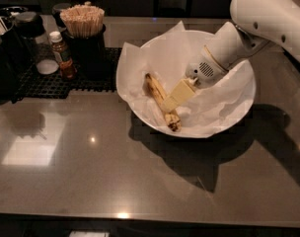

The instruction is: Pick banana from white bowl

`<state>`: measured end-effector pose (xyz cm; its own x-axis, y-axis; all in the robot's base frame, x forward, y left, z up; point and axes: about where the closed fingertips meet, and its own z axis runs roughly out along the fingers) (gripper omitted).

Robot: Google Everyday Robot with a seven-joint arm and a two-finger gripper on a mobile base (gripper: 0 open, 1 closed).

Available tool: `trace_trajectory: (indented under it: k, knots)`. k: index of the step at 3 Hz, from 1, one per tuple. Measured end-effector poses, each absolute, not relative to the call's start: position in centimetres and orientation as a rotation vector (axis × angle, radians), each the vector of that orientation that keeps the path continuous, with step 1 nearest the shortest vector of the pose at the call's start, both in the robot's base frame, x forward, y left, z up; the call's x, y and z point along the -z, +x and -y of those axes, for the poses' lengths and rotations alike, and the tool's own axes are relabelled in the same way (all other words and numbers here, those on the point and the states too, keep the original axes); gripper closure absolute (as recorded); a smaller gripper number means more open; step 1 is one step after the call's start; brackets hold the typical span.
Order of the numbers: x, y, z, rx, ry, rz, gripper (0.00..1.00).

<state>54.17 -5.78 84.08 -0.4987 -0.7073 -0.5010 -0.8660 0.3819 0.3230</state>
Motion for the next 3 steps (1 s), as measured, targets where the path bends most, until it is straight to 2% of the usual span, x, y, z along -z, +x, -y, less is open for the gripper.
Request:
trace_trajectory:
  k: [1, 3]
  knots:
    - [-84.03, 54.17, 5.76, -0.808, -1.387, -2.366, 1.00]
    - [-84.36, 54.33, 6.04, -0.795, -1.368, -2.361, 1.00]
